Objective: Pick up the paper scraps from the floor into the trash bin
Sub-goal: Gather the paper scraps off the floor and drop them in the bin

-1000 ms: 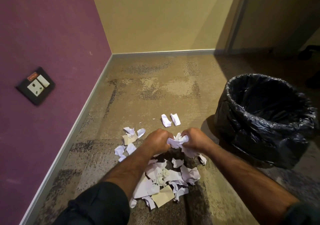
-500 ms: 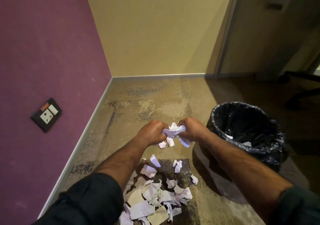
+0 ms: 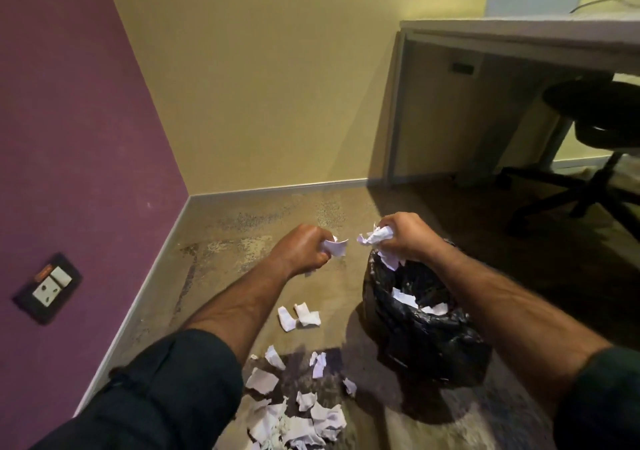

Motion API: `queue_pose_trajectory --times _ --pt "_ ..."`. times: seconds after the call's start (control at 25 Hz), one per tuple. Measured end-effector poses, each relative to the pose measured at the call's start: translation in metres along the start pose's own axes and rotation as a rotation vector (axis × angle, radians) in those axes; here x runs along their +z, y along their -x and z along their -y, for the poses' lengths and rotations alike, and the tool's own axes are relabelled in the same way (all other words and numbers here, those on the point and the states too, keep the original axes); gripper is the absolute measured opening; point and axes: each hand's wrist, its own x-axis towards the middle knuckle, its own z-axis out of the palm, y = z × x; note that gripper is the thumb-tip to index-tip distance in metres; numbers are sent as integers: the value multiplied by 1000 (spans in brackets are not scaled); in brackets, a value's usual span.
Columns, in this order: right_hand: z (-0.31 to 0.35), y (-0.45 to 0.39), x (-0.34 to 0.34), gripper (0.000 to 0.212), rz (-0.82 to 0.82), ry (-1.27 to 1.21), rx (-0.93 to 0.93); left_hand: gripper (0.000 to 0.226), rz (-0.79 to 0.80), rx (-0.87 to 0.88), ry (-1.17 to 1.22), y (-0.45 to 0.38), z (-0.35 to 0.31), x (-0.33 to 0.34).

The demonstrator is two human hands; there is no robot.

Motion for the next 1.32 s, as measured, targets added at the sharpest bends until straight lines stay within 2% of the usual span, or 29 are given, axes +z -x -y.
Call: queue_pose_trajectory --times 0.24,0.52,1.12,1.32 --pt "-66 12 -21 16 -59 61 110 26 27 84 41 -35 -66 28" --pt "-105 15 -18 36 -134 79 171 27 0 151 81 -59 -120 65" --pt "-120 21 -16 56 -138 123 200 42 -30 164 131 -75 -131 80" --pt "-121 24 -13 77 -118 127 242 41 -29 168 102 -74 -127 81"
